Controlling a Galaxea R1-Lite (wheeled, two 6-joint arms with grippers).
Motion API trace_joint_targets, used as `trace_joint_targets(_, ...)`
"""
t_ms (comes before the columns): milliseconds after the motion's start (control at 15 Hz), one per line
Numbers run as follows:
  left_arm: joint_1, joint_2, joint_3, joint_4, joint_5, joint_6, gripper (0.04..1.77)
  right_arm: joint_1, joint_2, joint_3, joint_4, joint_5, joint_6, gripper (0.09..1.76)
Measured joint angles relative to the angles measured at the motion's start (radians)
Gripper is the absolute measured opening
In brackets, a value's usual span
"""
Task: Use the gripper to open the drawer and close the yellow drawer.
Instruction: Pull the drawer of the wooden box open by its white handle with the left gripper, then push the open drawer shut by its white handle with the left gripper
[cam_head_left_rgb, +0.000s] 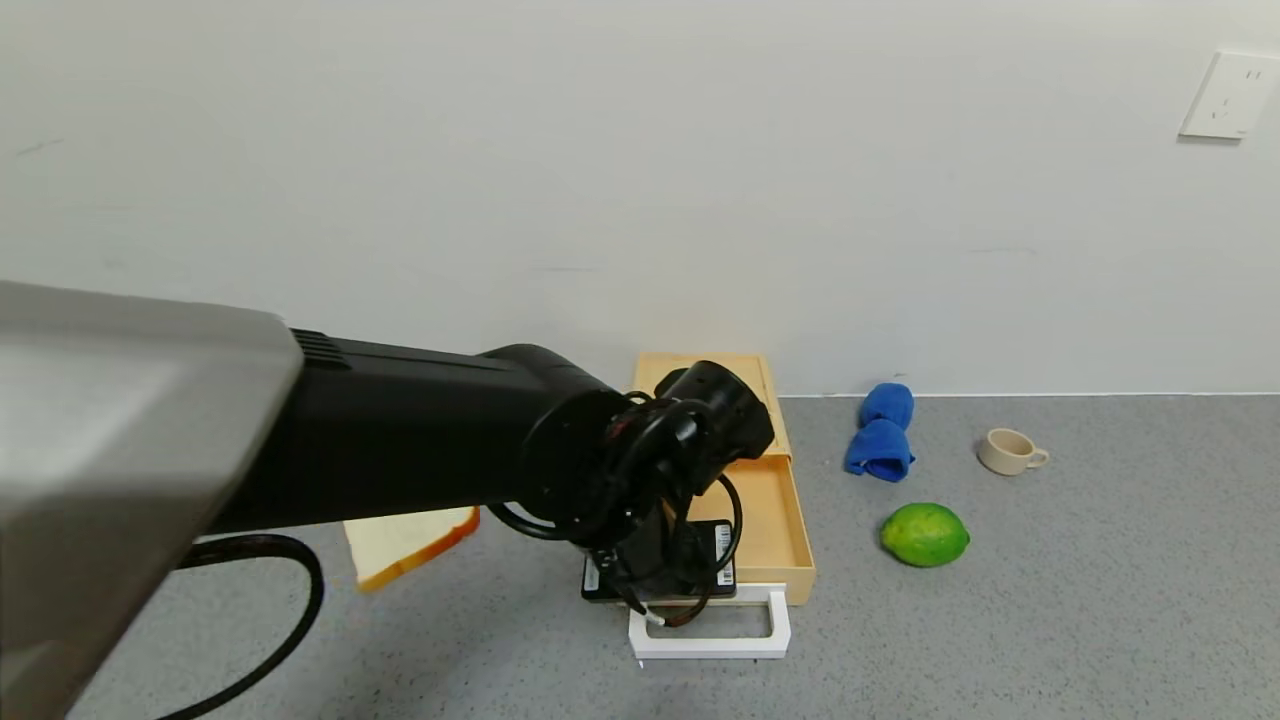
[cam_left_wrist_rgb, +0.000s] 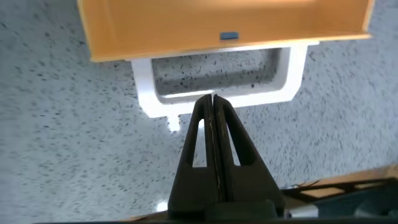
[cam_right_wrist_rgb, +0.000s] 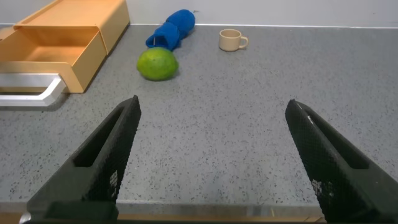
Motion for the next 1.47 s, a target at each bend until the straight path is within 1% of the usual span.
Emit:
trace_joint_targets(133, 0.006, -0.067, 0.033, 0.001, -0.019, 0.104, 0.11, 0.000, 0.000, 0.000, 0.000, 0.000, 0.000, 1.71)
trace_joint_targets(200, 0.016, -0.104, 0.054, -0.002, -0.049, 0.172, 0.11, 0.000, 0.000, 0.000, 0.000, 0.000, 0.000, 1.71)
trace_joint_targets(267, 0.037, -0.148, 0.086, -0.008, -0.092, 0.281, 0.11, 0.000, 0.000, 0.000, 0.000, 0.000, 0.000, 1.71)
trace_joint_targets(400, 0.118, -0.233, 0.172, -0.044, -0.208, 0.491, 0.11, 0.000, 0.000, 0.000, 0.000, 0.000, 0.000, 1.71)
trace_joint_targets(467, 0.169, -0.278, 0.227, -0.086, -0.275, 0.568, 0.11, 0.000, 0.000, 0.000, 0.000, 0.000, 0.000, 1.71)
trace_joint_targets(533, 0.210, -0.319, 0.277, -0.141, -0.324, 0.614, 0.11, 0.000, 0.000, 0.000, 0.000, 0.000, 0.000, 1.71)
trace_joint_targets(600, 0.246, -0.356, 0.323, -0.202, -0.364, 0.643, 0.11, 0.000, 0.000, 0.000, 0.000, 0.000, 0.000, 1.71)
trace_joint_targets(733, 0.300, -0.426, 0.410, -0.307, -0.419, 0.686, 0.11, 0.000, 0.000, 0.000, 0.000, 0.000, 0.000, 1.71)
trace_joint_targets(867, 0.324, -0.483, 0.469, -0.357, -0.443, 0.707, 0.11, 0.000, 0.000, 0.000, 0.000, 0.000, 0.000, 1.71)
trace_joint_targets(1067, 0.334, -0.524, 0.497, -0.361, -0.445, 0.706, 0.11, 0.000, 0.000, 0.000, 0.000, 0.000, 0.000, 1.71)
trace_joint_targets(1467, 0.337, -0.542, 0.520, -0.361, -0.440, 0.705, 0.11, 0.000, 0.000, 0.000, 0.000, 0.000, 0.000, 1.71)
